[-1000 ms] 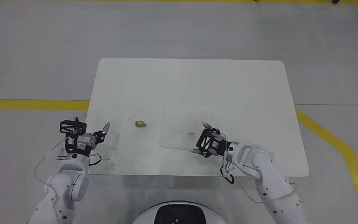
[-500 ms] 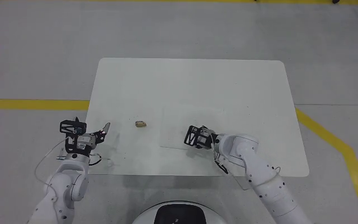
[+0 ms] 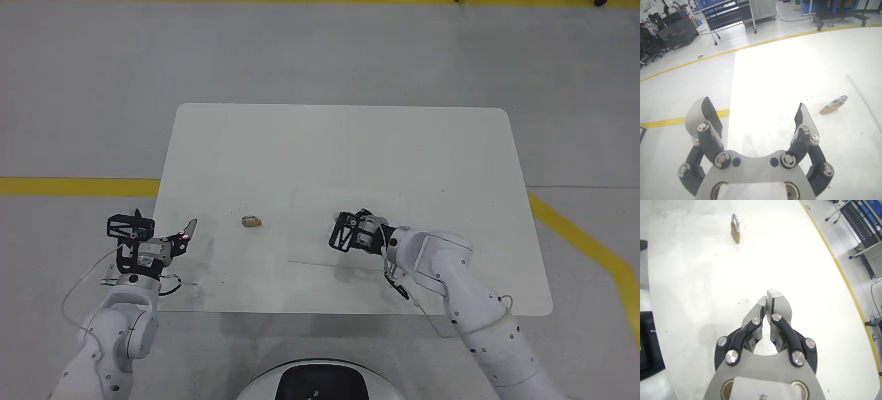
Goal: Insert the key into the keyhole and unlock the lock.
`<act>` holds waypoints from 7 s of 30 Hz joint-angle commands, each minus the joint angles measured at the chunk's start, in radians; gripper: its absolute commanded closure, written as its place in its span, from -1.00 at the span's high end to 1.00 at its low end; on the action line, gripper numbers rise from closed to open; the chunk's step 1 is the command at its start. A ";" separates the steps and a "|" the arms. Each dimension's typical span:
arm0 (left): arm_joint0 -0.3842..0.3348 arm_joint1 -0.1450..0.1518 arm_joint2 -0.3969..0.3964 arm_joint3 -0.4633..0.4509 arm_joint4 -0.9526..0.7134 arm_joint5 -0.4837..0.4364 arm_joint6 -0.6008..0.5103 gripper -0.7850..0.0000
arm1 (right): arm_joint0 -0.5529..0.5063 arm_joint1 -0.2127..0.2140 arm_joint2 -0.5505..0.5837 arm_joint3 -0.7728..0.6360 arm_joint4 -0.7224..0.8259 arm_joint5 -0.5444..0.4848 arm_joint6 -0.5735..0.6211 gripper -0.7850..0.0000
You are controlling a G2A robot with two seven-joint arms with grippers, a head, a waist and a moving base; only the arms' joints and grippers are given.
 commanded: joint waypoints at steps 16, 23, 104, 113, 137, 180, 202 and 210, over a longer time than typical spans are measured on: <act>0.000 0.000 0.000 0.000 0.000 0.000 0.000 1.00 | -0.054 -0.017 0.196 0.312 1.125 -0.086 -0.361 -1.00; 0.000 0.000 0.000 0.000 0.000 0.000 0.000 1.00 | -0.054 -0.017 0.196 0.312 1.125 -0.086 -0.361 -1.00; -0.368 -0.064 0.457 0.025 -0.834 -0.419 -0.231 -1.00 | 0.149 -0.057 -0.076 0.474 1.720 -0.235 0.252 -1.00; -0.369 -0.064 0.455 0.022 -0.838 -0.416 -0.245 -1.00 | 0.149 -0.054 -0.077 0.477 1.698 -0.247 0.259 -1.00; -0.391 -0.064 0.422 0.082 -1.084 -0.527 -0.291 0.93 | 0.177 -0.050 -0.096 0.490 1.811 -0.255 0.333 -1.00; -0.443 -0.046 0.371 0.126 -1.249 -0.491 -0.567 -1.00 | 0.182 -0.029 -0.059 0.439 1.661 -0.177 0.373 -0.25; -0.423 -0.039 0.379 0.134 -1.217 -0.522 -0.544 -0.18 | 0.164 -0.021 -0.091 0.398 1.662 -0.159 0.405 -1.00; -0.376 -0.023 0.274 0.107 -1.181 -0.567 -0.481 1.00 | 0.147 -0.020 -0.077 0.416 1.658 -0.184 0.344 -1.00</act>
